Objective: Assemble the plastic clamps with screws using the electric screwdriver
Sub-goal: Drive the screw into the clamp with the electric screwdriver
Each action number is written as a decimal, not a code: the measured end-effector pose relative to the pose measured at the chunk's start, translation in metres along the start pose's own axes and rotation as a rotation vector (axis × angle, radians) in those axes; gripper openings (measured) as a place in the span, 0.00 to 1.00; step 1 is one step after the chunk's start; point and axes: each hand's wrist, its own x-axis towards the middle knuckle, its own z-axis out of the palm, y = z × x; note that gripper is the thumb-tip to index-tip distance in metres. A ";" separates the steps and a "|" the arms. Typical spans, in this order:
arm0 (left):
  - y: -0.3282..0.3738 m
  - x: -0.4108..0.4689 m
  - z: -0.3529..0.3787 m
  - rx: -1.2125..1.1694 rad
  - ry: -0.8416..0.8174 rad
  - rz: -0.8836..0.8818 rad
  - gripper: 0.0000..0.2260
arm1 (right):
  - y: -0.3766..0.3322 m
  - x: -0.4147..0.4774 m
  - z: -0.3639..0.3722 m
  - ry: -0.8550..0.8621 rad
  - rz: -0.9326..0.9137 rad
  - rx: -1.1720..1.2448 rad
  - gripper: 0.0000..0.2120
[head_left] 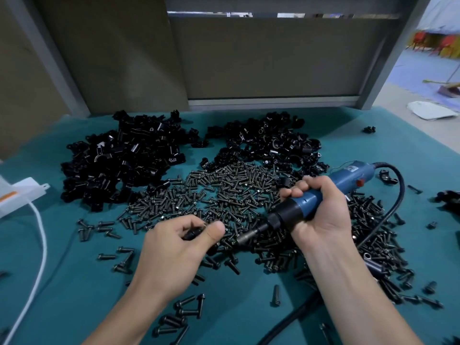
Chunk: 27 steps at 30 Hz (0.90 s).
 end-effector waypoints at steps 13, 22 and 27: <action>0.002 -0.006 0.010 0.037 -0.145 0.065 0.04 | 0.010 -0.005 0.002 -0.105 -0.099 0.057 0.07; 0.000 -0.004 0.011 -0.021 -0.204 0.050 0.05 | 0.016 -0.008 0.001 -0.054 -0.077 0.126 0.07; -0.003 -0.002 0.009 -0.008 -0.205 0.008 0.08 | 0.020 -0.009 0.002 -0.056 -0.074 0.114 0.08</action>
